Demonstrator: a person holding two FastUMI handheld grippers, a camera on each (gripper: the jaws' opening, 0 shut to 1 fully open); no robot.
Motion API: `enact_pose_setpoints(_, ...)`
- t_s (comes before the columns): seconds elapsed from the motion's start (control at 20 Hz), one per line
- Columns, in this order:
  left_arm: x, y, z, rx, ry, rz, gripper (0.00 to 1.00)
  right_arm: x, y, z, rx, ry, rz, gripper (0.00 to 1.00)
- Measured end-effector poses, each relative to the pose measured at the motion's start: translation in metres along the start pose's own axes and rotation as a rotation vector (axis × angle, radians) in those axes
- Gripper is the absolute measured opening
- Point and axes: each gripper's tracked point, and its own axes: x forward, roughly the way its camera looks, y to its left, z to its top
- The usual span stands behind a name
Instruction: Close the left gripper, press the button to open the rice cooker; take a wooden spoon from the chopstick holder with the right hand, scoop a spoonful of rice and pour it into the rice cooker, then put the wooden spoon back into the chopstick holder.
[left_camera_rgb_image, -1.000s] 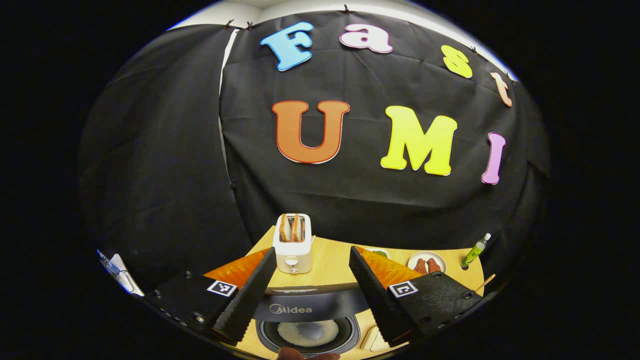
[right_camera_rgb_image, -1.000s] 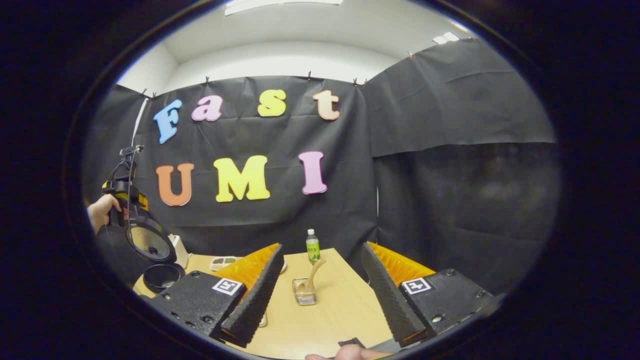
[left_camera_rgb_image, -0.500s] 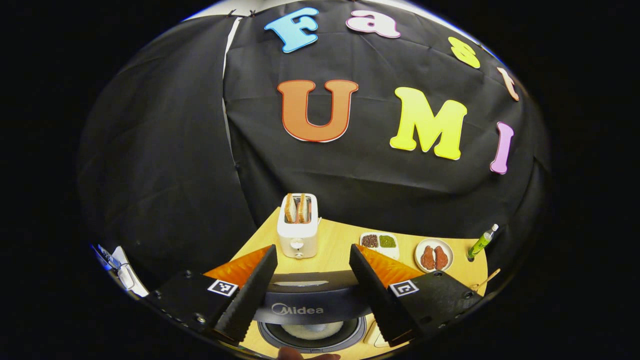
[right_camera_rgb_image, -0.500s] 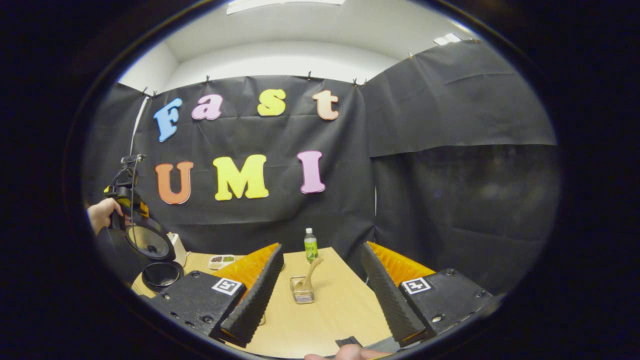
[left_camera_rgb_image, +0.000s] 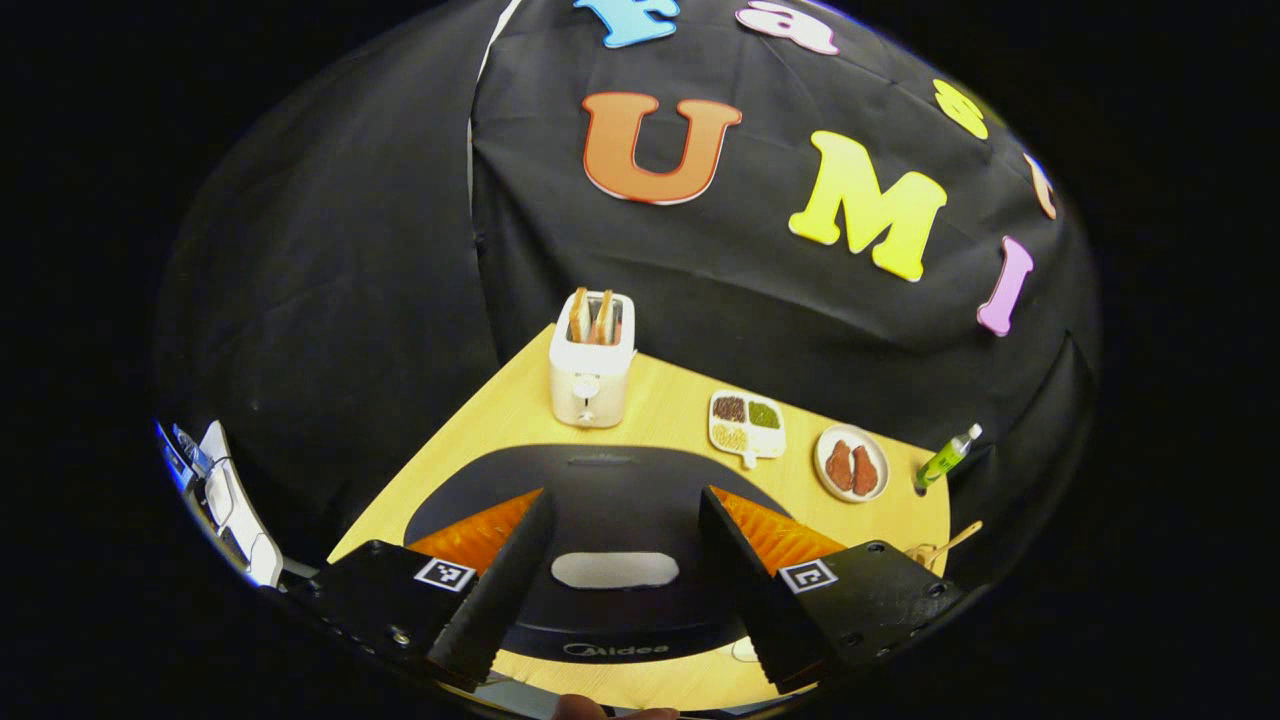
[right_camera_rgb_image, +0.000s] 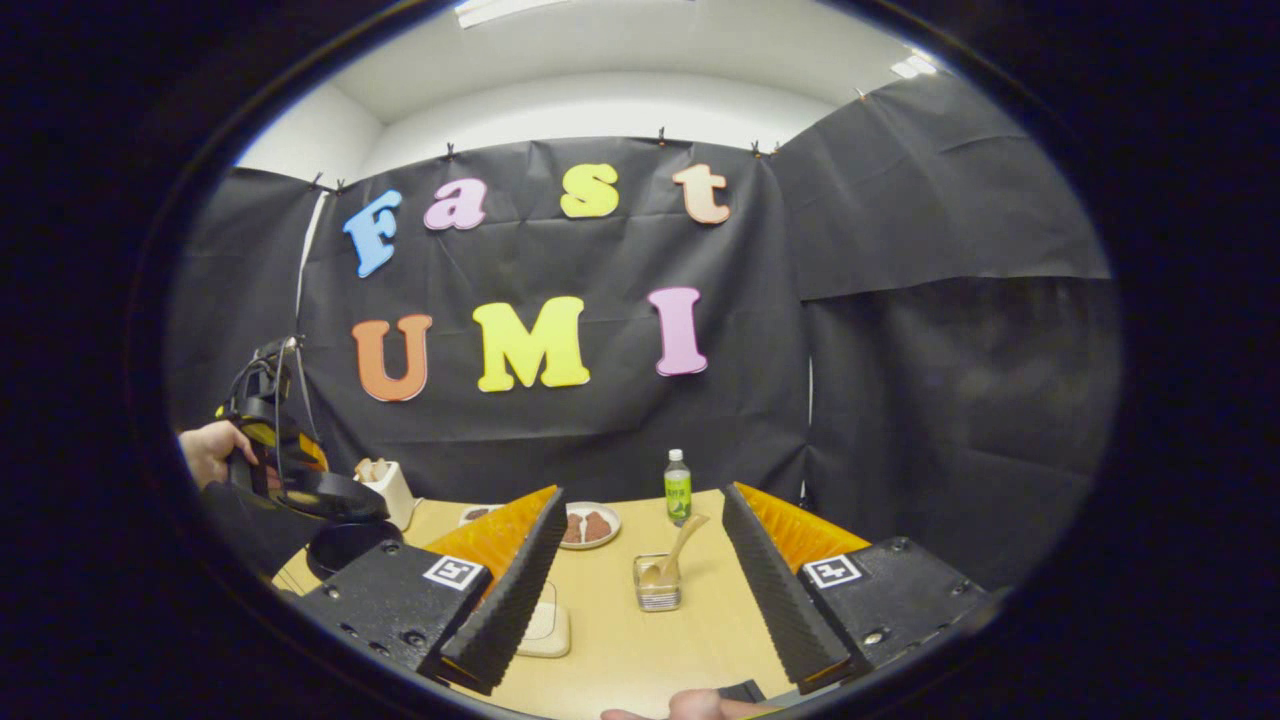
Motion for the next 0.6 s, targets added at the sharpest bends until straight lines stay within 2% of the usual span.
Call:
enact_pose_setpoints(0.15, -0.003, 0.001, -0.022, 0.000, 0.024, 0.020, 0.95, 0.014, 0.009, -0.005, 0.011, 0.014, 0.041, 0.99)
enact_pose_setpoints(0.2, -0.003, 0.000, -0.028, -0.001, 0.028, 0.027, 1.00, 0.019, 0.011, -0.007, 0.014, 0.021, 0.054, 0.99)
enact_pose_setpoints(0.25, -0.004, 0.000, -0.036, -0.001, 0.036, 0.032, 0.96, 0.023, 0.013, -0.009, 0.014, 0.027, 0.066, 0.99)
enact_pose_setpoints(0.5, -0.013, 0.000, -0.064, -0.035, 0.078, 0.044, 0.96, 0.045, 0.024, -0.012, 0.030, 0.037, 0.122, 0.99)
enact_pose_setpoints(0.6, -0.013, 0.001, -0.079, -0.019, 0.106, 0.048, 0.96, 0.054, 0.029, -0.014, 0.038, 0.043, 0.146, 0.99)
